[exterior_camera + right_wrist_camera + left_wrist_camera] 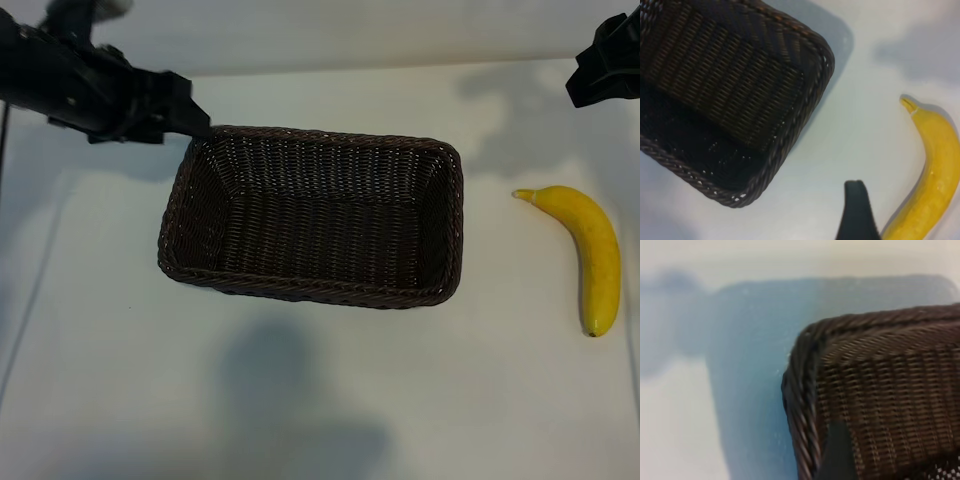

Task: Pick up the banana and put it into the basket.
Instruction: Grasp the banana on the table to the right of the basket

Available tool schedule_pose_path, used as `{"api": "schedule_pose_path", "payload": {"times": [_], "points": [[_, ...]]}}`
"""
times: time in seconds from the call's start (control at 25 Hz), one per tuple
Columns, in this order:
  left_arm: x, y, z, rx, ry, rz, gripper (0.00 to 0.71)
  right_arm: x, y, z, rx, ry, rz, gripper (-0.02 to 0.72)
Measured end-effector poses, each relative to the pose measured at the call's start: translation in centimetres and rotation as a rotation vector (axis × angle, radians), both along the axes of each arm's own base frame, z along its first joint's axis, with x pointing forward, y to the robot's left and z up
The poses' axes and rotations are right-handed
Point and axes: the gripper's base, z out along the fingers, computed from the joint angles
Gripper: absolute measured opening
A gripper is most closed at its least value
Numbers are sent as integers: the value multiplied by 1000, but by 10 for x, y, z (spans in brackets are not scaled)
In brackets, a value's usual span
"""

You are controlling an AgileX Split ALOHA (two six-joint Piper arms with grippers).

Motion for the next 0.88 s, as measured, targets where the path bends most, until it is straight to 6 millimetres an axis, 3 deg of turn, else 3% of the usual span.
{"api": "schedule_pose_path", "payload": {"times": [0.56, 0.68, 0.88], "points": [[-58, 1, 84, 1, -151, -89, 614, 0, 0, 0, 0, 0, 0, 502], [-67, 2, 89, 2, -133, -84, 614, 0, 0, 0, 0, 0, 0, 502], [-69, 9, 82, 70, -72, -47, 614, 0, 0, 0, 0, 1, 0, 502]]}}
